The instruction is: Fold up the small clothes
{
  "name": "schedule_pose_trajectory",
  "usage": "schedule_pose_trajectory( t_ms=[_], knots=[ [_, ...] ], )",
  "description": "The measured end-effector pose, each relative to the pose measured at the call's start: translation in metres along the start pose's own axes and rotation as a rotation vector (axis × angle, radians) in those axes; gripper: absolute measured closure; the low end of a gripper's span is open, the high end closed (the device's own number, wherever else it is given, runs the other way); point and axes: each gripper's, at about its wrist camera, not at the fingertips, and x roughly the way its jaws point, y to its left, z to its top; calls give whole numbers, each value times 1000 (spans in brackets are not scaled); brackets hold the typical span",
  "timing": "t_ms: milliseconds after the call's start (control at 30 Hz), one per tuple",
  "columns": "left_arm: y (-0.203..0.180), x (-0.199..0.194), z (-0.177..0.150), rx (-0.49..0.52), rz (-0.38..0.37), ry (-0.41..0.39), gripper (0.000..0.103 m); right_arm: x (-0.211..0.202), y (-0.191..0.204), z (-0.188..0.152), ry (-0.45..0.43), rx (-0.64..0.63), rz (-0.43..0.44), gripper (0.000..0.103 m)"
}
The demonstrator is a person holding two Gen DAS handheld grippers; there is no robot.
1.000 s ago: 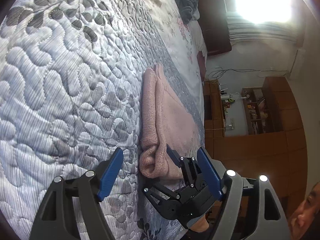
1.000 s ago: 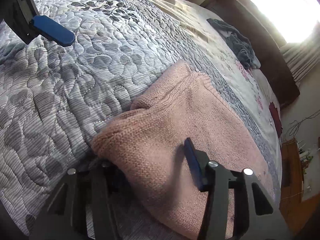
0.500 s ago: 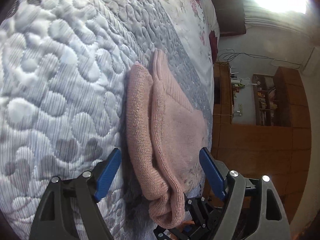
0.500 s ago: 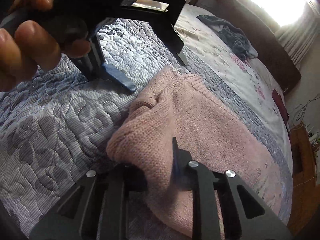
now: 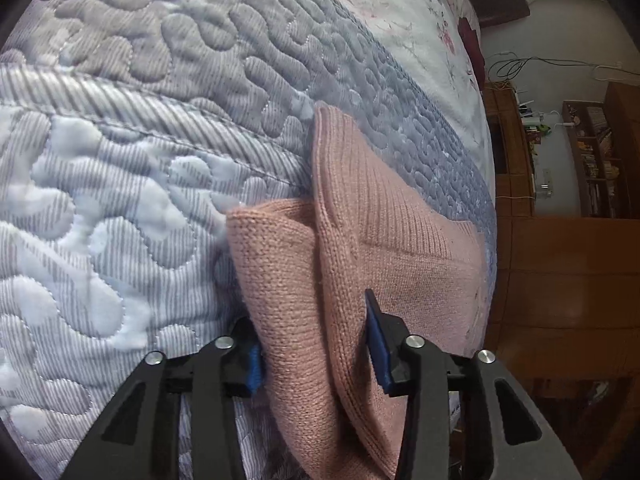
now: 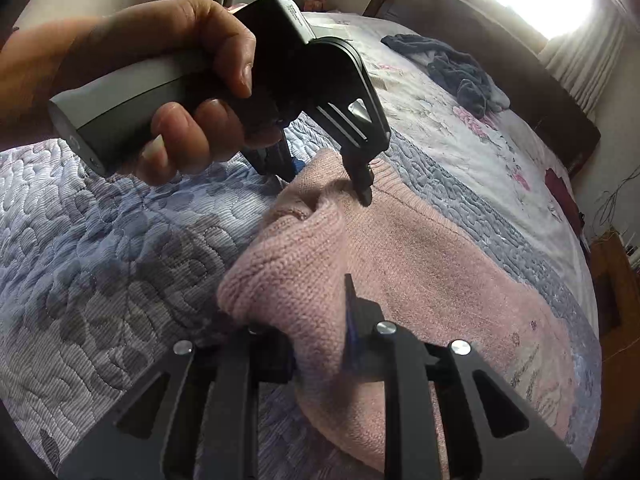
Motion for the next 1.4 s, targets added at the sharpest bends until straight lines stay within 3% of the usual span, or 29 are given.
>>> schedule_pose_trajectory(
  t_ms=[133, 533, 933, 1400],
  knots=[
    [-7, -4, -1, 17, 16, -21, 76, -2, -7, -2, -13, 31, 14, 85],
    [-55, -26, -6, 104, 123, -63, 80, -29, -39, -10, -77, 202, 90, 88],
    [-154, -37, -19, 215, 267, -106, 81, -68, -110, -29, -133, 451, 228, 90],
    [-262, -29, -22, 313, 402, -104, 81, -108, -173, -45, -230, 598, 270, 90]
  ],
)
